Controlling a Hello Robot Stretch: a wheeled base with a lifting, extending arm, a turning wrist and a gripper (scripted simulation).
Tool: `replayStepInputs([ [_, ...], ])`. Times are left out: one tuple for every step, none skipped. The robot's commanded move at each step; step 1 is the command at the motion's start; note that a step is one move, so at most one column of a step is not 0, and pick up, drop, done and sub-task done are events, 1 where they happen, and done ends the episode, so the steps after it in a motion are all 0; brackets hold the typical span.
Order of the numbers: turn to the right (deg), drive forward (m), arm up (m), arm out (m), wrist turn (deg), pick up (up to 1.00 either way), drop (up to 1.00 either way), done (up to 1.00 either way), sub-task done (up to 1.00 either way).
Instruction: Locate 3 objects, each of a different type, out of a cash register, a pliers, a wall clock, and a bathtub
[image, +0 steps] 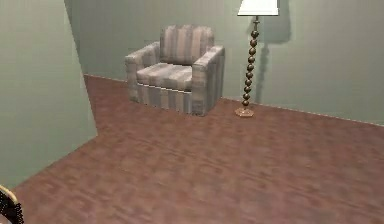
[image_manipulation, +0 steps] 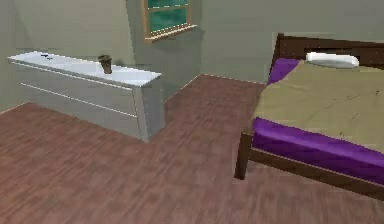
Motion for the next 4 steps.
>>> replayStepInputs([
  [0.0, 0.6, 0.0, 0.0, 0.0, 0.0, 0.0, 0.0, 0.0],
  [-18.0, 0.0, 0.0, 0.0, 0.0, 0.0, 0.0, 0.0, 0.0],
  [0.0, 0.45, 0.0, 0.0, 0.0, 0.0, 0.0, 0.0, 0.0],
  [-39.0, 0.0, 0.0, 0.0, 0.0, 0.0, 0.0, 0.0, 0.0],
])
